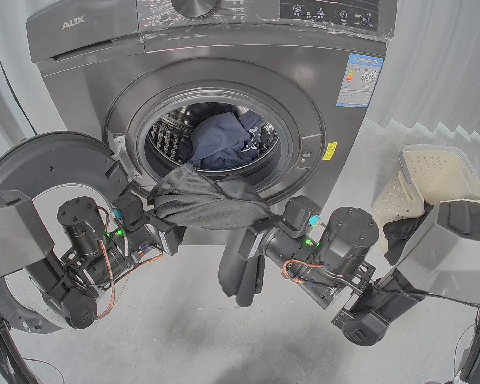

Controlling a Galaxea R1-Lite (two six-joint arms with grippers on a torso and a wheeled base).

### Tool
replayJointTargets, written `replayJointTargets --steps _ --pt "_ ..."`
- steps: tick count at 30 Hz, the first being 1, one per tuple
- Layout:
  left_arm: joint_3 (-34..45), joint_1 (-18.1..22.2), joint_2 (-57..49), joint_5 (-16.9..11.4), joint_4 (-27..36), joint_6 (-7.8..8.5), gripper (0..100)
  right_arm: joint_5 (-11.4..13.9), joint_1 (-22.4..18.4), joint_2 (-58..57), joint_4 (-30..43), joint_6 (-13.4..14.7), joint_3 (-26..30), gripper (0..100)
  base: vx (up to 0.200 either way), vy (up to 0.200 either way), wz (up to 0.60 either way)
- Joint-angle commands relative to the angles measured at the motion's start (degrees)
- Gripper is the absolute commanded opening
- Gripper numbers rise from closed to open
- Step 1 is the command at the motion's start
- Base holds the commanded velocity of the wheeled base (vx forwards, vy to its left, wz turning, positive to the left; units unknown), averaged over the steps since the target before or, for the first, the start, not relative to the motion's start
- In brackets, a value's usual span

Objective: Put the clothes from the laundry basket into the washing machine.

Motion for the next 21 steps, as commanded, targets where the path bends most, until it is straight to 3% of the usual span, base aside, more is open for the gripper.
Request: replayJointTargets --steps 1,5,9,10,12,15,17,18,21 --pt "-0.3 -1.0 -2.7 0.1 -0.1 -0.74 0 0.4 0.2 3.5 -0.5 -0.1 0.1 0 0.000 0.000 0.00" --pt "-0.2 -1.2 -2.8 0.1 -0.1 -0.83 0 1.0 1.1 4.3 -1.4 -0.3 -0.5 0 0.000 0.000 0.00" --pt "0.0 -1.4 -3.0 0.1 -0.1 -1.09 0 3.5 3.4 3.2 -2.4 -0.5 -0.8 0 0.000 0.000 0.00" --pt "0.1 -1.6 -3.3 0.1 -0.1 -1.36 0 3.9 4.1 2.7 -2.4 -0.5 -0.6 100 0.000 0.000 0.00" --pt "0.3 -1.8 -4.0 0.2 -0.1 -1.97 0 3.9 4.9 1.9 -2.4 -0.4 -0.1 100 0.000 0.000 0.00" --pt "0.8 -2.5 -6.6 1.8 0.0 -6.28 0 4.6 5.6 -0.1 -2.3 -0.6 4.5 100 0.000 0.000 0.00" --pt "1.0 -2.7 -7.4 2.6 0.0 -7.86 0 5.4 5.5 -1.1 -2.3 -0.9 7.5 100 0.000 0.000 0.00" --pt "1.2 -3.1 -8.0 4.2 0.0 -9.36 0 7.3 4.8 -2.9 -2.3 -2.3 12.6 100 0.000 0.000 0.00" --pt "1.4 -3.1 -8.1 6.1 0.0 -9.36 0 8.9 3.8 -6.6 -2.4 -3.6 19.7 100 0.000 0.000 0.00"
